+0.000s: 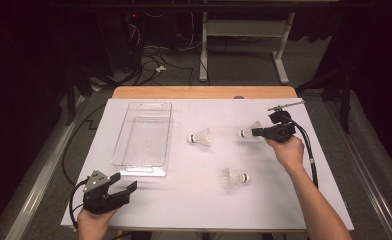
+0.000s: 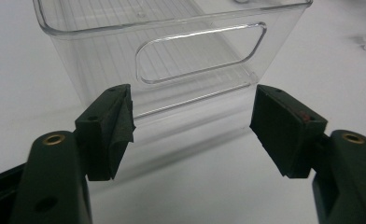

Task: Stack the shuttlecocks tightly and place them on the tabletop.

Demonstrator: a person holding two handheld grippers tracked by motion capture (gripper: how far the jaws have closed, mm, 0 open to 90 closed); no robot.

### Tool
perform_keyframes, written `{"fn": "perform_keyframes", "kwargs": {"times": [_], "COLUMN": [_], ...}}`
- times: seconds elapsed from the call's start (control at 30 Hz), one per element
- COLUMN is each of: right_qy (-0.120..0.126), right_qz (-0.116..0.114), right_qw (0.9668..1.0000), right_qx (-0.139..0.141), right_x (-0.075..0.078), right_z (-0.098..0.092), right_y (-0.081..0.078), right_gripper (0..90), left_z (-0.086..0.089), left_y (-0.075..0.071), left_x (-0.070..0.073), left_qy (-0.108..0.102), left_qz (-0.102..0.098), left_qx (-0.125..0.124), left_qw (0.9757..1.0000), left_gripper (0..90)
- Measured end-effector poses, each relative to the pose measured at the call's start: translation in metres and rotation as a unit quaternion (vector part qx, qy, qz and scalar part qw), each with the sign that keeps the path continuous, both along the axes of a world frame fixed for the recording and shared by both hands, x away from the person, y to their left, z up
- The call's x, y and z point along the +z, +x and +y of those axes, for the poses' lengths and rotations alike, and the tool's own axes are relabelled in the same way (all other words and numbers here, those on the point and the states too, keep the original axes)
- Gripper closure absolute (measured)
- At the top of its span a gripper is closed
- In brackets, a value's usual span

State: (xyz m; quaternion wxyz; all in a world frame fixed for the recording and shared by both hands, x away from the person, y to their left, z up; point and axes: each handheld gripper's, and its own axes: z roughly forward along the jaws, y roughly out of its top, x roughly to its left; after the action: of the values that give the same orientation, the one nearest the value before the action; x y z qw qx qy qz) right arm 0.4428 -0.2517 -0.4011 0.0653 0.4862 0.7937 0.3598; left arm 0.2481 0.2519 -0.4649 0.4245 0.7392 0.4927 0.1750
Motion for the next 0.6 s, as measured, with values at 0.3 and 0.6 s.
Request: {"fn": "perform_keyframes", "kwargs": {"times": [0.3, 0.6], "right_qy": [0.008, 0.015], "right_qz": [0.003, 0.006], "right_qw": [0.9999, 0.9997], "right_qx": [0.012, 0.02], "right_x": [-0.003, -0.007], "right_z": [0.011, 0.02], "right_y": [0.0, 0.001], "right_gripper": [90.0, 90.0], "left_z": [0.001, 0.001], "left_y": [0.001, 0.001], "left_x": [0.0, 0.0], "left_qy": [0.002, 0.003], "left_qz": [0.0, 0.001], "left_qx": [-0.002, -0.003], "left_qw": [1.0, 1.0], "left_gripper": [31.0, 31.0]}}
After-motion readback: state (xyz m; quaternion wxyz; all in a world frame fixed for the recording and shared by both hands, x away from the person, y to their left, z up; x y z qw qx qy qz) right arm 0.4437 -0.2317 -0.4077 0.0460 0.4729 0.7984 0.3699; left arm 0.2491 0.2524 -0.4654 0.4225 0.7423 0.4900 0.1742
